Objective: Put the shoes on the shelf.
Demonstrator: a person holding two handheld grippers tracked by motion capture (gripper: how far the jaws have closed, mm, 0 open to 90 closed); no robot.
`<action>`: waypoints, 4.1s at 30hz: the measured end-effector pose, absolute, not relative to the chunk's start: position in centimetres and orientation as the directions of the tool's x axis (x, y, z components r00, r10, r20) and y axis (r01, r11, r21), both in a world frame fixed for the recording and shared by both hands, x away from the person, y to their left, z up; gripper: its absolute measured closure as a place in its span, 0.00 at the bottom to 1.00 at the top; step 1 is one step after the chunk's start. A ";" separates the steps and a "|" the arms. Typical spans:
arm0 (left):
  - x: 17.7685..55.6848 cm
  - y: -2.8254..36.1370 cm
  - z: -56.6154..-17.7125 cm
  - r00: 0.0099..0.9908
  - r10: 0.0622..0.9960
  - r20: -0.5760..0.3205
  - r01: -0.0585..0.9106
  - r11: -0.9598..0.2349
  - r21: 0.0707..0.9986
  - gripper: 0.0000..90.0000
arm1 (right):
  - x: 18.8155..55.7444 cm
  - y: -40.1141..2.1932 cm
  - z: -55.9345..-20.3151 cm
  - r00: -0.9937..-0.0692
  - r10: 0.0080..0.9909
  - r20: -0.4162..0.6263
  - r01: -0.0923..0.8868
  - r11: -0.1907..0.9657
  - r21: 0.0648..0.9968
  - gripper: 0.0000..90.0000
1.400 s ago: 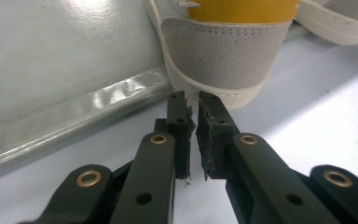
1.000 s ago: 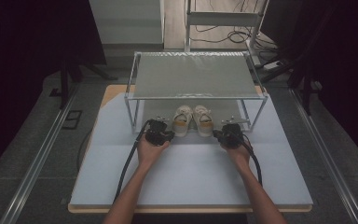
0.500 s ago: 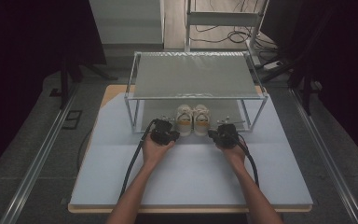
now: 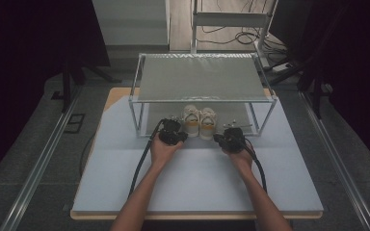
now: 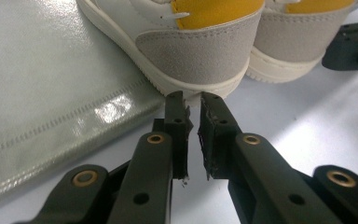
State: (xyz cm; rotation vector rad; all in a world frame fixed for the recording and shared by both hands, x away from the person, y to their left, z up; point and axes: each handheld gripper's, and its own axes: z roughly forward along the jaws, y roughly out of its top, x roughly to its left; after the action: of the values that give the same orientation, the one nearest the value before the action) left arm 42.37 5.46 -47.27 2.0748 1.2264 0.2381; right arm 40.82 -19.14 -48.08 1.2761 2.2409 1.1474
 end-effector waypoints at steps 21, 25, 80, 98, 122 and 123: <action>43.0 5.3 -47.5 0.525 0.830 -0.188 0.697 -0.292 0.654 0.91 | 41.5 -18.3 -48.2 -0.556 0.824 0.110 0.579 0.289 0.762 0.97; 43.0 5.2 -47.5 0.524 0.830 -0.190 0.698 -0.291 0.654 0.91 | 41.9 -18.3 -48.3 -0.547 0.830 0.113 0.581 0.279 0.765 0.97; 43.0 6.1 -46.3 0.535 0.831 -0.150 0.661 -0.301 0.688 0.60 | 42.6 -18.9 -47.4 -0.521 0.847 0.101 0.547 0.241 0.801 0.77; 35.5 9.2 -45.8 0.584 0.801 -0.129 0.588 -0.309 0.748 0.43 | 36.9 -23.1 -46.7 -0.600 0.794 0.095 0.485 0.266 0.833 0.52; 27.7 17.0 -48.9 0.522 0.843 -0.133 0.621 -0.267 0.737 0.40 | 29.4 -30.7 -49.0 -0.546 0.832 0.098 0.508 0.236 0.828 0.49; 27.6 17.2 -49.0 0.519 0.845 -0.131 0.621 -0.268 0.736 0.40 | 29.2 -31.1 -49.0 -0.543 0.834 0.099 0.511 0.234 0.827 0.49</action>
State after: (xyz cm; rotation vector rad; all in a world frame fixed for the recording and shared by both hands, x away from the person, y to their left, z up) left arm 27.55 17.17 -48.97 1.9959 1.1941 0.3716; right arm 29.21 -31.07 -49.03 1.2408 2.1497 1.2241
